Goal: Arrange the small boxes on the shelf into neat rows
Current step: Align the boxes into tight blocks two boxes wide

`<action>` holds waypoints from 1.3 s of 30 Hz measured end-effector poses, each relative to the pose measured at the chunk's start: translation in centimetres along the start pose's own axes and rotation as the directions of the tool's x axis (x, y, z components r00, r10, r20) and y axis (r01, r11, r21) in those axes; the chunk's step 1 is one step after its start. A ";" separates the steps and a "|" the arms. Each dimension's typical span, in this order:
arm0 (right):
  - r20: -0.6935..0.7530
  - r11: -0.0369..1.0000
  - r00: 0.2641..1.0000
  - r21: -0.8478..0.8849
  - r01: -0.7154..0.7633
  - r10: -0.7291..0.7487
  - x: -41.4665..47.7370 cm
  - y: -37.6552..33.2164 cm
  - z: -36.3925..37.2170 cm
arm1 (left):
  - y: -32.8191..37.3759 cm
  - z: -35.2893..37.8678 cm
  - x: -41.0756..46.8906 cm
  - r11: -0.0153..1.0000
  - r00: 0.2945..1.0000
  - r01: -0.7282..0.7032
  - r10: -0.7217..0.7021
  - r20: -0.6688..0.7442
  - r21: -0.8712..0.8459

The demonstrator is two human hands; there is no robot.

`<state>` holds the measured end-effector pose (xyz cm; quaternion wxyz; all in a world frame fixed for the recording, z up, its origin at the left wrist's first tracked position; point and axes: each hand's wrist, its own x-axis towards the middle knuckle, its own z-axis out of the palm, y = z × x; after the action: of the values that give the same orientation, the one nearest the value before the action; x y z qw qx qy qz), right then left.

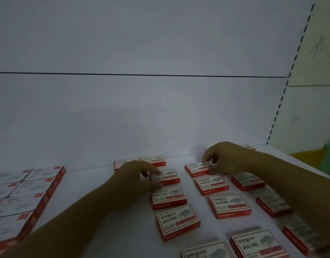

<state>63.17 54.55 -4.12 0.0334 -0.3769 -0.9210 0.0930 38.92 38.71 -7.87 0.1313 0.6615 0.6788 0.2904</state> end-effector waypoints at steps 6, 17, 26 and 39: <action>-0.043 0.998 0.997 0.008 0.059 -0.059 1.4 -3.3 1.4 | 0.5 0.2 -0.3 1.000 0.999 0.030 -0.030 -0.044 -0.004; -0.171 0.987 0.973 -0.081 0.142 -0.154 3.8 -10.4 3.5 | -4.3 -4.1 -2.4 0.963 0.955 0.250 -0.229 -0.188 0.098; -0.179 0.997 0.981 -0.035 0.066 -0.071 4.2 -10.4 4.1 | -5.1 -3.8 -2.0 0.947 0.942 0.275 -0.232 -0.243 0.163; -0.040 0.974 0.989 0.175 0.146 -0.141 2.4 -8.4 1.9 | -1.6 -4.1 -0.9 0.964 0.978 0.168 -0.136 -0.160 0.207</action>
<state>55.48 50.09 -4.32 0.0860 -0.3060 -0.9333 0.1669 35.38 37.01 -5.65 0.0301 0.5950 0.7634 0.2497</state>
